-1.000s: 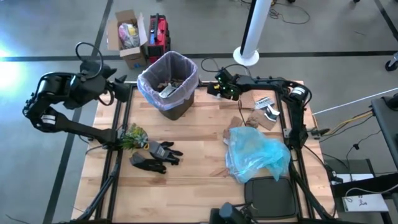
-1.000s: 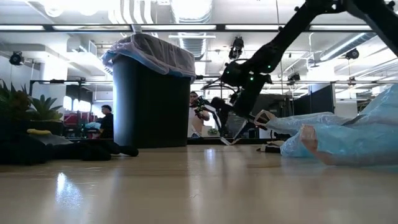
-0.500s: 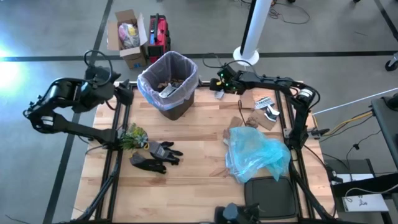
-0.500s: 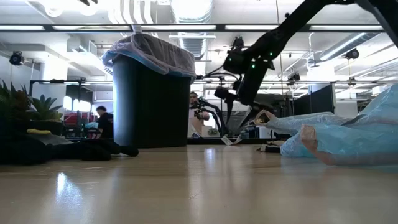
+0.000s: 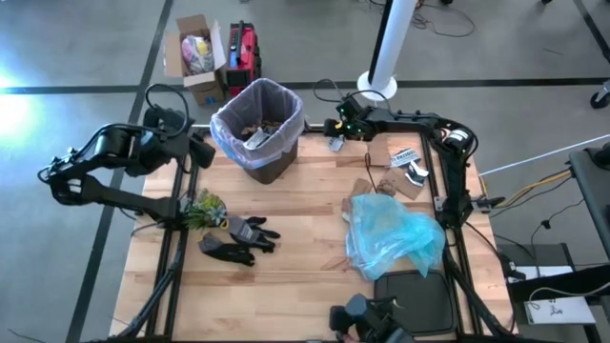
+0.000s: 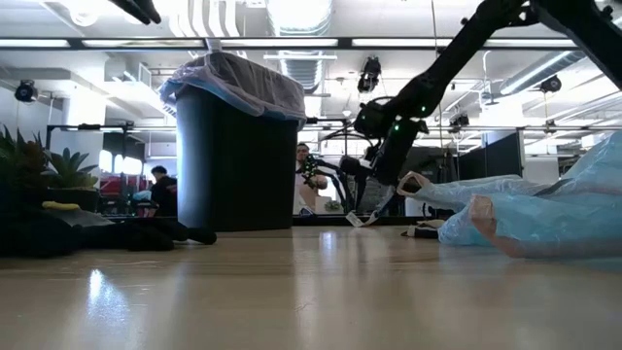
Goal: Place trash/remove bag and relplace
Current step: Put the white paper into the trash bin
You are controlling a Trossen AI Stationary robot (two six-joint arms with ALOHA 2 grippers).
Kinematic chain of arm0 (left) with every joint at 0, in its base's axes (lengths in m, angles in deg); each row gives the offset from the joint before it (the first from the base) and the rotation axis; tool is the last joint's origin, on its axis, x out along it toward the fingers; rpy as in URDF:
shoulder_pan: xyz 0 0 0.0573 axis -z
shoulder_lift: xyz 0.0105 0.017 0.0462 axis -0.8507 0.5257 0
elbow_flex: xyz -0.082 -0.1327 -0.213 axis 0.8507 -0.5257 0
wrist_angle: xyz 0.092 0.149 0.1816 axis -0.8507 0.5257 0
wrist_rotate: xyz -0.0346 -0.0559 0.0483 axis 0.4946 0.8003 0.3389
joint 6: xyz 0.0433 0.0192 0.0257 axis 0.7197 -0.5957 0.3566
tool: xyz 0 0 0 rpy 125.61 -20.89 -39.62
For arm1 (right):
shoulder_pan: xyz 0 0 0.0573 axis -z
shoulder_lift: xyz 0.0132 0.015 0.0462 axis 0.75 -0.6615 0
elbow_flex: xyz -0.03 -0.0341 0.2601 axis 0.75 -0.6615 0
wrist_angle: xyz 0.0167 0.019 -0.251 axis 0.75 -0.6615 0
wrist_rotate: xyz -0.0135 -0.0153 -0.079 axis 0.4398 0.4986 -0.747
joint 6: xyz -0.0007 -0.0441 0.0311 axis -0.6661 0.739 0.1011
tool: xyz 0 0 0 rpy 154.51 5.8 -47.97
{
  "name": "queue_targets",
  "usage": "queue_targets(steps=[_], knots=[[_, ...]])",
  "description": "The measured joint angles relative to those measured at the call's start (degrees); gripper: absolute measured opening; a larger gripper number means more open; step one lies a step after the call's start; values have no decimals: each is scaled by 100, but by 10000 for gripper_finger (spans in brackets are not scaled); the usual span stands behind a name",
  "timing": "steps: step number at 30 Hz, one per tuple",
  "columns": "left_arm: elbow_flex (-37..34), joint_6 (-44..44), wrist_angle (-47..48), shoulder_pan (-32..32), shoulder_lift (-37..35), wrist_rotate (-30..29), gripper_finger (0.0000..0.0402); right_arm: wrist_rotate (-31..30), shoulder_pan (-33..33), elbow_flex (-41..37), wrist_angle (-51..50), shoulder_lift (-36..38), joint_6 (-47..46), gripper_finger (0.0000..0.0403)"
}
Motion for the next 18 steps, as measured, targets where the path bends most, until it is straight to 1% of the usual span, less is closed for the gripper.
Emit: queue_targets(steps=[2, 6, 11, 16, 18], knots=[[0, 8, 37, -44, -68, 2, 139, 71, 11, 7, -65, -53, -65, 199], [-3, 2, 209, -60, -244, 151, 127, 128, 33, 63, -37, -36, 86, 160], [-6, -403, 455, -254, -436, 298, 108, 160, 33, 52, -262, -44, 130, 93], [-19, -901, 418, -473, -450, 294, 89, 273, 33, 52, -294, -42, 241, 21], [-17, -917, 336, -511, -416, 265, 82, 284, 36, 52, -297, -42, 517, 6]])
